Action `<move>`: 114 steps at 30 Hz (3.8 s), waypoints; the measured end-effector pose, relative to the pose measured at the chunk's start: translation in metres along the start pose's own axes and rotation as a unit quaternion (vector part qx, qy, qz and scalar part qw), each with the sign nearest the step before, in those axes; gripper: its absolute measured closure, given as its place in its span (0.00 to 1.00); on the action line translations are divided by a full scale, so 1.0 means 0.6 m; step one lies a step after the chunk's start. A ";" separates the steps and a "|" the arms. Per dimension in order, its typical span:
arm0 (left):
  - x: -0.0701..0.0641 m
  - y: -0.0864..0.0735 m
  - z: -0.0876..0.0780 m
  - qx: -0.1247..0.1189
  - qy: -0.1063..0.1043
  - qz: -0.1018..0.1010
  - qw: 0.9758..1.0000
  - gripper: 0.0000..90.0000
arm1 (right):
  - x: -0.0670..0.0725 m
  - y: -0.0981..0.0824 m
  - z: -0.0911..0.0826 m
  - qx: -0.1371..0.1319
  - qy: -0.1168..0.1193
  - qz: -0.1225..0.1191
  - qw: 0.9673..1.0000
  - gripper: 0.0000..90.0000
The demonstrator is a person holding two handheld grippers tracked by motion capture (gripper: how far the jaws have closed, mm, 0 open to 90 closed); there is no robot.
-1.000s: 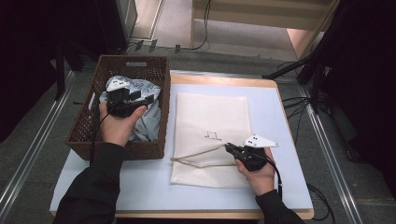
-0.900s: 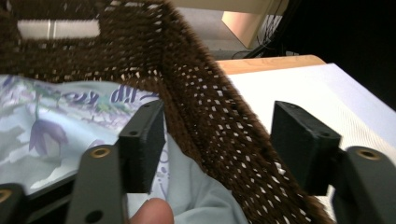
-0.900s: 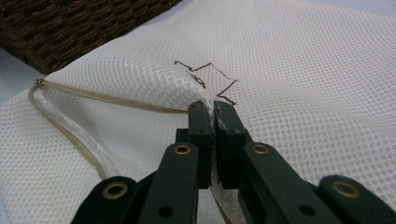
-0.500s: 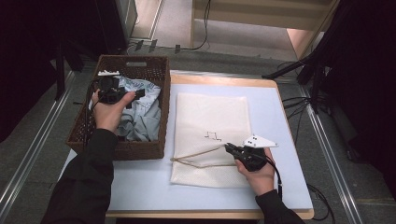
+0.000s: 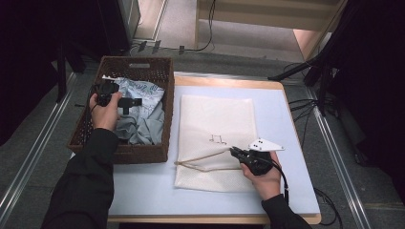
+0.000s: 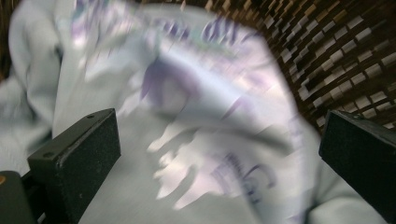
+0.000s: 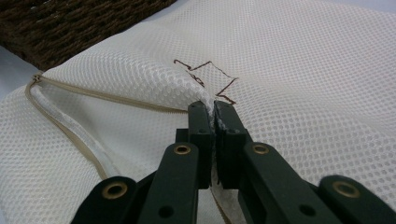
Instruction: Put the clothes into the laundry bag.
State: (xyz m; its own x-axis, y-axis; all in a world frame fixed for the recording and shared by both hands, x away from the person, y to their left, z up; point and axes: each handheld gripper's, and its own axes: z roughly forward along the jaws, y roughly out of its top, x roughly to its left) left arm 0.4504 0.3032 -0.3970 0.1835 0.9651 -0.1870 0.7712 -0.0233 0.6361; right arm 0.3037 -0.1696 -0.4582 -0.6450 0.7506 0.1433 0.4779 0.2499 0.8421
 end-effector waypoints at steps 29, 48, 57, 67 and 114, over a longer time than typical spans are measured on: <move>-0.052 -0.014 0.050 0.159 -0.056 0.037 0.985 0.80 | 0.000 -0.001 0.001 0.001 -0.001 -0.003 1.000 0.97; -0.035 0.018 0.014 0.024 -0.041 -0.011 0.999 0.11 | -0.008 0.002 0.005 -0.001 0.009 0.003 1.000 0.97; -0.045 -0.002 0.077 0.169 -0.016 0.009 0.985 0.16 | -0.002 0.000 0.005 0.002 0.008 -0.003 1.000 0.97; -0.075 -0.005 0.067 0.176 -0.113 0.062 0.976 0.79 | -0.001 -0.001 0.004 0.003 0.007 -0.002 1.000 0.97; -0.063 -0.001 0.066 0.183 -0.002 0.024 0.983 0.06 | -0.001 -0.005 0.003 0.004 0.004 -0.007 1.000 0.97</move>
State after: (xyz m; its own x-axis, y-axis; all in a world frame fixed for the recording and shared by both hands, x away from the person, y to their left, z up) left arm 0.4672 0.2563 -0.4201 0.2270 0.9594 -0.1674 0.9293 -0.1619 0.3319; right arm 0.3035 -0.1695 -0.4619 -0.6558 0.7427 0.1354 0.4741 0.2655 0.8395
